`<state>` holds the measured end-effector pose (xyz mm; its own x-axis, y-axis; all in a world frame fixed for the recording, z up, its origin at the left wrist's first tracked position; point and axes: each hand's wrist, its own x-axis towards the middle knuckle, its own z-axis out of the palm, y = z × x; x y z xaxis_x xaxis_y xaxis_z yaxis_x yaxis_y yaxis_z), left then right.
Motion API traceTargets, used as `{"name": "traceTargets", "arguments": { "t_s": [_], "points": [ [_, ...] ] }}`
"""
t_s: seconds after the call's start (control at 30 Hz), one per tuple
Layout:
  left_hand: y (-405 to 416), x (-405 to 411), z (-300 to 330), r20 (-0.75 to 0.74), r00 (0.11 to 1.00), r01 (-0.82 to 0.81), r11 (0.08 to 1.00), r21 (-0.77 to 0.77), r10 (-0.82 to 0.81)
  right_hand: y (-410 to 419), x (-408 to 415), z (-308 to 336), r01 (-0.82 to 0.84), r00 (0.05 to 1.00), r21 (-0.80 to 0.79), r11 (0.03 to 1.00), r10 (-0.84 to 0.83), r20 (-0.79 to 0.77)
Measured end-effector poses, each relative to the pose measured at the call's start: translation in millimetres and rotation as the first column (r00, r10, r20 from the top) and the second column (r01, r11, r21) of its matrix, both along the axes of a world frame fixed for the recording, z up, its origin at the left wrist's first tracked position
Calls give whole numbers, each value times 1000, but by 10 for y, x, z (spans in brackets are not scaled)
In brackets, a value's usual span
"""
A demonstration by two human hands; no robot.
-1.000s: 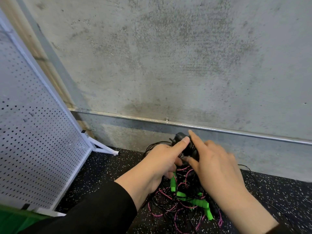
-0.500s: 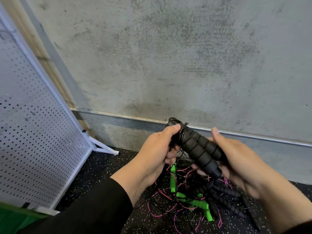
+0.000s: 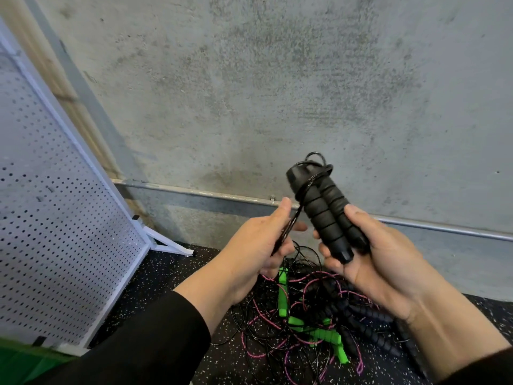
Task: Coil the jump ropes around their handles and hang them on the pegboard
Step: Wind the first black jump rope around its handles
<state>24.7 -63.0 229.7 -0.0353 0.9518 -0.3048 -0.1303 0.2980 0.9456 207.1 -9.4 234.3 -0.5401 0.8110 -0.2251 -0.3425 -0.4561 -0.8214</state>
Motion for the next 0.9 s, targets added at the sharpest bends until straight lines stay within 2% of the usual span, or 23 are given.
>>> {"name": "traceTargets", "arguments": {
  "t_s": [0.1, 0.17, 0.23, 0.33, 0.57, 0.7, 0.77, 0.83, 0.9],
  "points": [
    [12, 19, -28, 0, 1000, 9, 998, -57, -9, 37, 36, -3, 29, 994, 131, 991, -42, 96],
    [36, 2, -32, 27, 1000, 7, 996, -94, -4, 33, 50, -37, 2, 962, 229, 973, -65, 265],
    [47, -12, -40, 39, 999, 22, 991, -129, -17, 26, 44, -90, -57, 858, 397, 916, -159, 489],
    [40, 5, -66, 29, 998, 51, 986, -158, -47, 10, 1, -131, -211, 703, 597, 774, -304, 643],
    [52, 40, -109, 195, 978, -33, 981, -192, 71, -122, -202, -264, -512, 415, 635, 578, -481, 772],
    [45, 69, -166, 196, 966, -125, 966, -228, 172, -167, -219, -274, -603, 399, 633, 485, -504, 766],
    [49, 58, -171, 189, 961, -162, 963, -214, 204, -170, -197, -267, -617, 428, 620, 486, -454, 782],
    [54, 49, -144, 182, 959, -189, 967, -169, 219, -182, -176, -237, -533, 519, 616, 580, -350, 780],
    [60, 53, -111, 173, 962, -191, 974, -123, 211, -193, -160, -175, -334, 636, 542, 771, -240, 733]
  ]
}}
